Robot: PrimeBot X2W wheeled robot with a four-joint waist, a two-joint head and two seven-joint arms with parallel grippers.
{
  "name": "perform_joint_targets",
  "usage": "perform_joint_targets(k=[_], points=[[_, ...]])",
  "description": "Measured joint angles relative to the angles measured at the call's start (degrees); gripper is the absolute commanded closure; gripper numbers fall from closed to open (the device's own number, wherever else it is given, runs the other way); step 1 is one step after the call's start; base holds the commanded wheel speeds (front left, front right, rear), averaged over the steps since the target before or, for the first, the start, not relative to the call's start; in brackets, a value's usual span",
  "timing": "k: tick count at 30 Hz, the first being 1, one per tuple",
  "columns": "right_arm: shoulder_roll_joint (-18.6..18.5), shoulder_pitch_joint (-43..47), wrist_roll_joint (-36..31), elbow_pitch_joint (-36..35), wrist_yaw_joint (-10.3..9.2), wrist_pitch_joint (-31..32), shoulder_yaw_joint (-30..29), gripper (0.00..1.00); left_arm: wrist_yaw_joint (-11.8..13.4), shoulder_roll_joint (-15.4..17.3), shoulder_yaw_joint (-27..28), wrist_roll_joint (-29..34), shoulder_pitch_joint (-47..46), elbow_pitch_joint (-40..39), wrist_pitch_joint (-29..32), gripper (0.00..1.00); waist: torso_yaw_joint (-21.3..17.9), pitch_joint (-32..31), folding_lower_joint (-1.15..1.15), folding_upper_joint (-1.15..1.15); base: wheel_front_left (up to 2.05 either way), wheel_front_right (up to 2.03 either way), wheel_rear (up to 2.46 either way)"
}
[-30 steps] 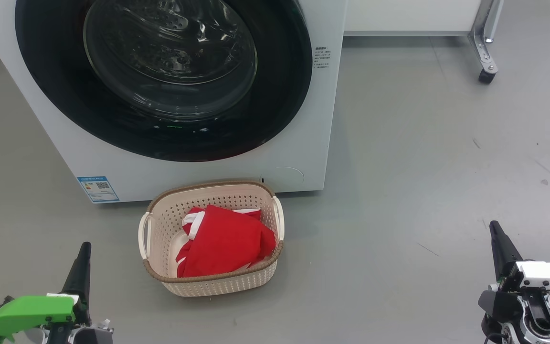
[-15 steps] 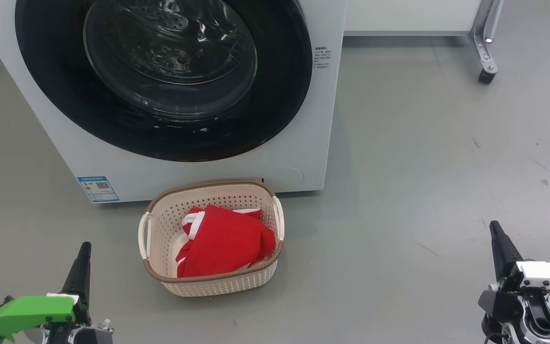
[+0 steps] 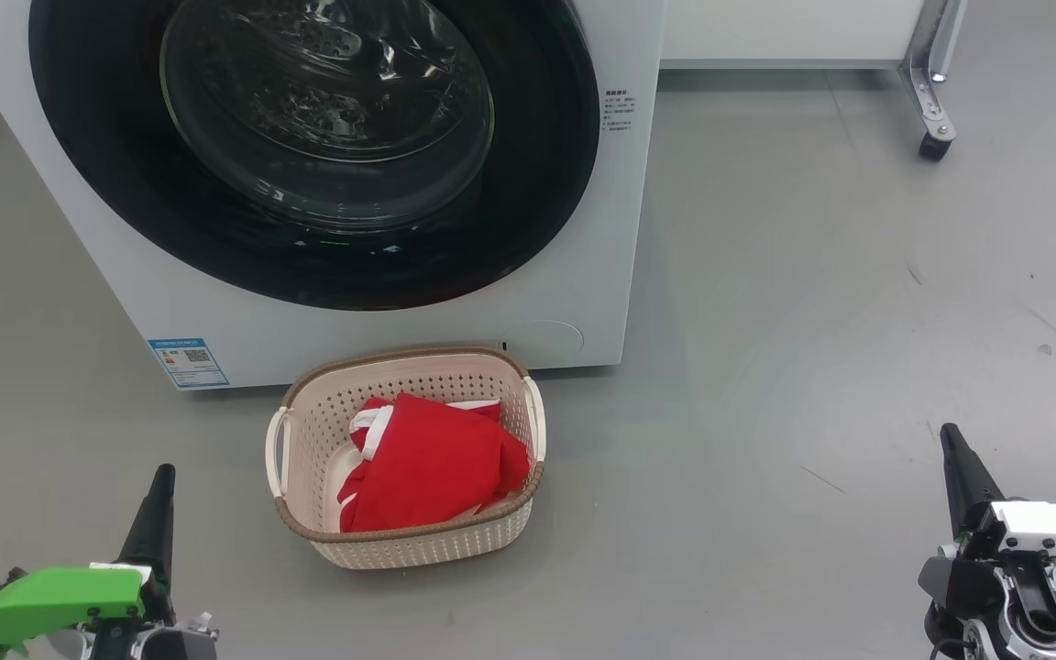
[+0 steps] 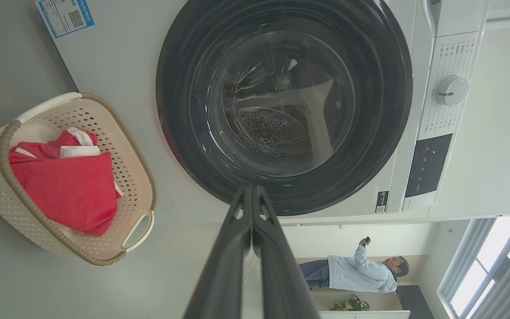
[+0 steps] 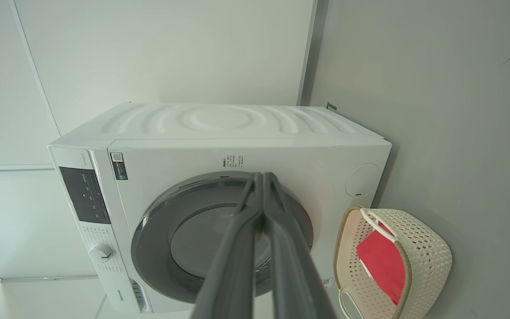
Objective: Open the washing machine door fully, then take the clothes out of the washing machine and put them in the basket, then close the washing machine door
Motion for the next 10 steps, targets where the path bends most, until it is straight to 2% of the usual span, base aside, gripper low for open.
perform_joint_targets(k=[10], points=[[0.0,0.0,0.0,0.0,0.00,0.0,0.0,1.00,0.0,0.0,0.0,0.0,0.0,0.0,0.0,1.00,0.0,0.0,0.00,0.00,0.00,0.00,0.00]])
